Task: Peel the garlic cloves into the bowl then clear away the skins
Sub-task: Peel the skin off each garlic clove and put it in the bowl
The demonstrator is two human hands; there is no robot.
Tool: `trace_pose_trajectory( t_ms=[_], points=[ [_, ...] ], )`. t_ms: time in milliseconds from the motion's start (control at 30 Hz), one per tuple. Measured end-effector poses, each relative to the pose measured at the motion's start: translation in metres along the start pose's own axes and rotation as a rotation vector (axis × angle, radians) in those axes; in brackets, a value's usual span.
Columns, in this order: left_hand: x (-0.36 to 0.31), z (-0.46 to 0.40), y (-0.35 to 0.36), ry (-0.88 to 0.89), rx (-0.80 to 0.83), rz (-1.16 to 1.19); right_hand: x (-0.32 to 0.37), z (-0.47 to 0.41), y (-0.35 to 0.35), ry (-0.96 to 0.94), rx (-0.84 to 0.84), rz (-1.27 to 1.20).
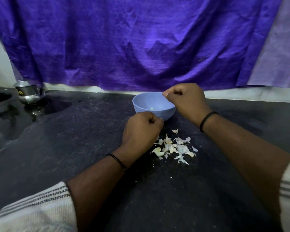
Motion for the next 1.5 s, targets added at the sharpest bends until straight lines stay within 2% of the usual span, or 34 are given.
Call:
trace_pose_trajectory(
  t_ms=[133, 233, 333, 467, 667, 800, 1033, 1167, 1367, 1500],
  points=[
    [-0.002, 0.001, 0.0, 0.002, 0.007, -0.04, -0.004, 0.04, -0.015, -0.003, 0.064, -0.016],
    [-0.007, 0.003, -0.001, 0.025, 0.0, -0.063, -0.014, 0.072, -0.025, 0.066, 0.188, 0.028],
    [-0.015, 0.007, 0.004, 0.08, 0.039, -0.021, -0.022, 0.093, -0.032, 0.104, 0.319, 0.151],
    [-0.022, 0.014, 0.018, 0.148, 0.15, 0.03, -0.028, 0.102, -0.033, 0.083, 0.411, 0.368],
    [-0.023, 0.017, 0.024, 0.178, 0.196, -0.045, -0.036, 0.107, -0.026, 0.1, 0.5, 0.427],
    [-0.028, 0.022, 0.028, 0.196, 0.245, 0.0, -0.034, 0.105, -0.029, 0.091, 0.473, 0.393],
    [-0.036, 0.028, 0.034, 0.218, 0.333, 0.186, -0.036, 0.1, -0.036, 0.179, 0.334, 0.012],
    [-0.034, 0.027, 0.032, 0.212, 0.295, 0.178, -0.04, 0.102, -0.033, 0.256, 0.302, -0.144],
    [-0.04, 0.029, 0.028, 0.293, 0.253, 0.108, -0.038, 0.104, -0.031, 0.281, 0.251, -0.209],
    [-0.04, 0.03, 0.028, 0.275, 0.232, 0.088, -0.035, 0.106, -0.033, 0.256, 0.212, -0.211]
  ],
)
Point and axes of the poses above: each hand's wrist, its own z-axis away from the middle knuckle, its own y-axis out of the palm, x = y × z, the point moved 8 cm from there along -z, towards the middle knuckle, and after that the axes turned 2 degrees about y, right-handed, at the moved point
